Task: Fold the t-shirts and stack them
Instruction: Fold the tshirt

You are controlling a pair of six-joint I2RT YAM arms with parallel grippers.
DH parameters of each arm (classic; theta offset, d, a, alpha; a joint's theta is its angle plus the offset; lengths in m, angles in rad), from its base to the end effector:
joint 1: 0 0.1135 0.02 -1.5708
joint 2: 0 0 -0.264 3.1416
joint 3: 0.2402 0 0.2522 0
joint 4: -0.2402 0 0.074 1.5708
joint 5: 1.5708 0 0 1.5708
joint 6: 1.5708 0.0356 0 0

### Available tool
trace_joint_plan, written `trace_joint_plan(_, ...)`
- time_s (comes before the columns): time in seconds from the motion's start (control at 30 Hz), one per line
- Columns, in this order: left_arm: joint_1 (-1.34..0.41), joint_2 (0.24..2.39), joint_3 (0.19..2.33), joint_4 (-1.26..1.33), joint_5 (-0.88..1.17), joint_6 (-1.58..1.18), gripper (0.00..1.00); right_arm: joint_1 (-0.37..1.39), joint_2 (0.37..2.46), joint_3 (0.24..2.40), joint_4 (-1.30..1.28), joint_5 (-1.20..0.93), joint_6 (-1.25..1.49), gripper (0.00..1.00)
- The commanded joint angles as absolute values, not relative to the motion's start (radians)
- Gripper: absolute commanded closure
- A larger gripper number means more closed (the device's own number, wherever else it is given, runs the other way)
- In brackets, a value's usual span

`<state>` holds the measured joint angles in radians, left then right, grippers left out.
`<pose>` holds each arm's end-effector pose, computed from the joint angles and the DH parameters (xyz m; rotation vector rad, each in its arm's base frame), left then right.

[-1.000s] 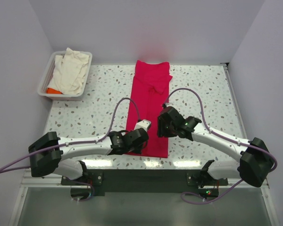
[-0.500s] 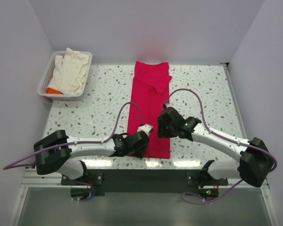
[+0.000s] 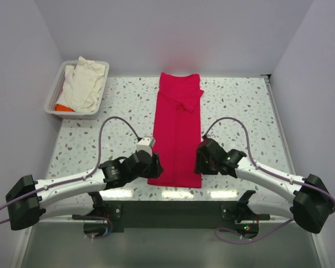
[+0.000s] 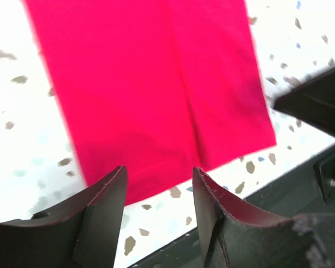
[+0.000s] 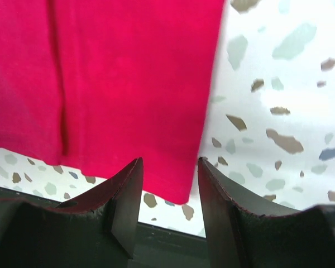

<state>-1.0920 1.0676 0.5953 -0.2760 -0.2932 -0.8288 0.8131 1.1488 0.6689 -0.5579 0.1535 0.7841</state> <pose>0.1093 -0.1882 0.2132 0.1593 2.3639 -0.6448 0.1499 0.1505 0.2004 0.0171 2.6382 0.3743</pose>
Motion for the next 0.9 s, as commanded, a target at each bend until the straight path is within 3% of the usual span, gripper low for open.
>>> trace_joint_plan(0.0, -1.036, 1.011, 0.506, -0.334, -0.308, -0.936, 0.46, 0.815, 1.091, 0.615, -0.587, 0.132, 0.874, 0.53)
trace_joint_plan(0.4, -0.977, 0.930, 0.333, -0.215, -0.212, -1.048, 0.52, 0.815, 1.043, 0.414, -0.459, 0.045, 1.089, 0.55)
trace_joint_plan(0.7, -0.930, 0.985, 0.311, -0.140, -0.170, -1.013, 0.54, 0.815, 1.054, 0.356, -0.393, 0.011, 1.172, 0.60)
trace_joint_plan(0.87, -0.900, 1.015, 0.304, -0.109, -0.112, -0.996, 0.60, 0.813, 1.043, 0.342, -0.425, 0.008, 1.187, 0.61)
